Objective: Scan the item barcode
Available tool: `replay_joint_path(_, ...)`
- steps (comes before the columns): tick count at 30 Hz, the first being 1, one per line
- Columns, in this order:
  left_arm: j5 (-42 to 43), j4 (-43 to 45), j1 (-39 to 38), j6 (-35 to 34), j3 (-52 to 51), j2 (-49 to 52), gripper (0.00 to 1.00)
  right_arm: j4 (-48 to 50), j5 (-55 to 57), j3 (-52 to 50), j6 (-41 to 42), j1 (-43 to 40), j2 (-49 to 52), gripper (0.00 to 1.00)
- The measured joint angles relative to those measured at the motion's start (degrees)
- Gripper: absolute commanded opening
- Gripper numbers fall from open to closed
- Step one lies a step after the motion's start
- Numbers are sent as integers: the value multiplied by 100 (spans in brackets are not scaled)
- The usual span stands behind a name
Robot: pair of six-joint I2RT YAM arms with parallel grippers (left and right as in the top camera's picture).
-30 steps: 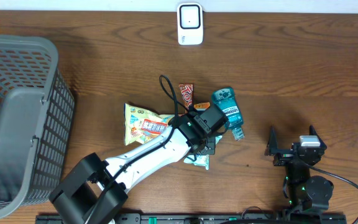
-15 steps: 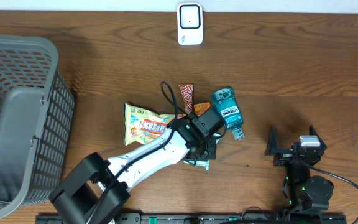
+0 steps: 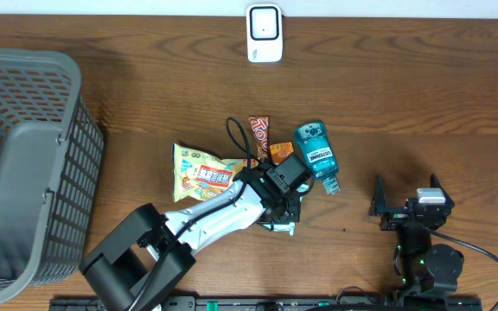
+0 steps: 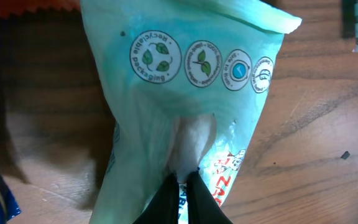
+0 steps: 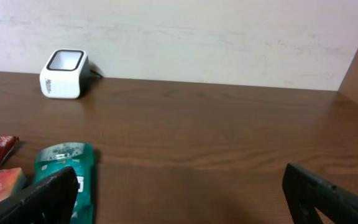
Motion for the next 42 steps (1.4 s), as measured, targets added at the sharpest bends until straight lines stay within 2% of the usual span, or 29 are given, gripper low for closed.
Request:
replay_joint_path(9,37,-42,11,-179,94,98,8,0,0,0,0,0,0,99)
replay_joint_path(10,22,-90,9,-179,103,94,14,0,0,0,0,0,0,99)
replay_joint_path(11,-24,-157,9,-177,129,85,30,0,0,0,0,0,0,99)
replay_joint_path(13,-420,-592,4,-81,227,17,91,2,0,0,0,0,0,99)
replay_joint_path(14,-544,-706,4,-9,256,-22,100,0,0,0,0,0,0,99)
replay_joint_path(16,-1080,-1178,7,315,492,-275,98,-2,0,0,0,0,0,99)
replay_joint_path(21,-2070,-1126,122,999,1410,-1333,98,0,0,0,0,0,0,99)
replay_joint_path(26,-2660,-898,979,1484,1991,-2284,98,0,0,0,0,0,0,99)
replay_joint_path(29,-2555,-890,1578,1593,2142,-2315,98,0,2,0,0,0,0,99)
replay_joint_path(31,-2111,-741,2146,1875,2345,-2315,98,0,2,0,0,0,0,99)
replay_joint_path(35,-1720,-699,2664,2308,2697,-2315,98,0,0,0,-2,0,0,99)
replay_joint_path(42,-1596,-804,3244,3171,3630,-2332,98,0,0,0,0,0,0,99)
